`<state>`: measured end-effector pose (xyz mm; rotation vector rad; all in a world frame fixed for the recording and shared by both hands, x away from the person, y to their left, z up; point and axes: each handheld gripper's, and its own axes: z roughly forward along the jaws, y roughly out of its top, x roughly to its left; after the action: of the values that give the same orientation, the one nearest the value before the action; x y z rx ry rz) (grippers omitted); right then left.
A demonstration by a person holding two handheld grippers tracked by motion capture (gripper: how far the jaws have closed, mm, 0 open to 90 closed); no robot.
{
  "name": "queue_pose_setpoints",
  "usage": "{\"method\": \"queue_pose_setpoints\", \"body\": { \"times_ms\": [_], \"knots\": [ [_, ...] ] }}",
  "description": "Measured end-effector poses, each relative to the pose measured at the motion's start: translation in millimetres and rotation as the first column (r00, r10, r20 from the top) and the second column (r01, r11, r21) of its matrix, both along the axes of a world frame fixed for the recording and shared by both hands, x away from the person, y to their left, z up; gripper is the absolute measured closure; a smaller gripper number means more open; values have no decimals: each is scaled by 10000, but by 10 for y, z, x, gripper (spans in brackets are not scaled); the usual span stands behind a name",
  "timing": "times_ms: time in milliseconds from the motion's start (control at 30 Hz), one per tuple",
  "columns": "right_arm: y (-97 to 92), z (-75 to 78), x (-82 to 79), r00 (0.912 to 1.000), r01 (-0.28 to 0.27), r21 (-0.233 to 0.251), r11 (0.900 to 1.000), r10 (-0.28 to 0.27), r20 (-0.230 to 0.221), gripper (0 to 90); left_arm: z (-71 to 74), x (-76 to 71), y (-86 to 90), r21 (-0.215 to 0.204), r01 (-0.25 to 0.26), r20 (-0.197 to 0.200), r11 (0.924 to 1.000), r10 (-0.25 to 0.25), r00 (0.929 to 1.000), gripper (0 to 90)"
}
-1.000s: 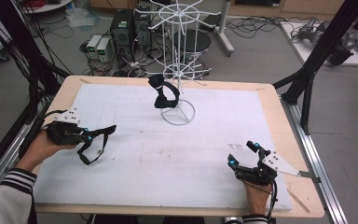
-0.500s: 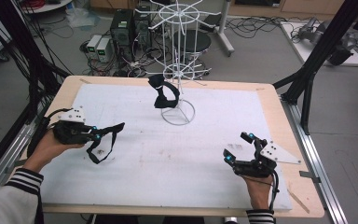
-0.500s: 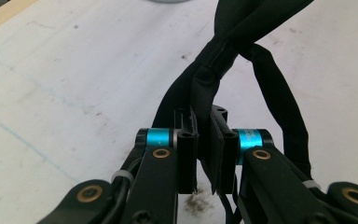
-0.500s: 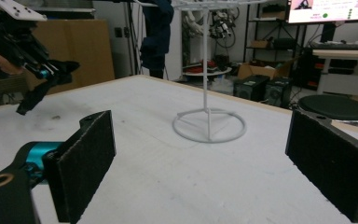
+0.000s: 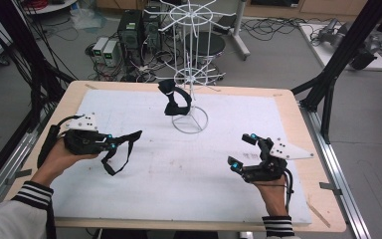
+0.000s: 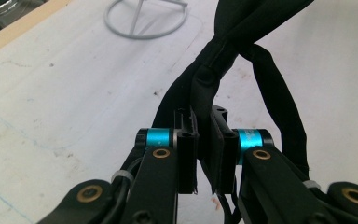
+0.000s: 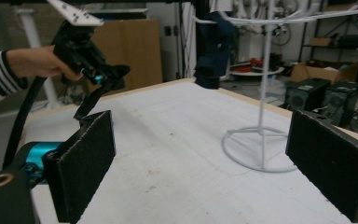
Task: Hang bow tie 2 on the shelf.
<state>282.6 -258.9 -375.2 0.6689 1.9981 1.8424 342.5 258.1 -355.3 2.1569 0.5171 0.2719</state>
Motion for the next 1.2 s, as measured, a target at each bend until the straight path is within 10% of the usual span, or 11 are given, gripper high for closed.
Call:
{"method": "queue_pose_setpoints", "body": {
  "times_ms": [700,1200],
  "knots": [
    [585,375,179,9751,-2185,-1118,9694,2212,124,75,80,-25,-349,-1011,785,85,9918,-780,9969,827],
    [1035,584,297,9353,-3479,-1892,9182,3537,-32,76,176,-48,-621,-1330,1429,234,9808,-1411,9897,828]
  ]
}}
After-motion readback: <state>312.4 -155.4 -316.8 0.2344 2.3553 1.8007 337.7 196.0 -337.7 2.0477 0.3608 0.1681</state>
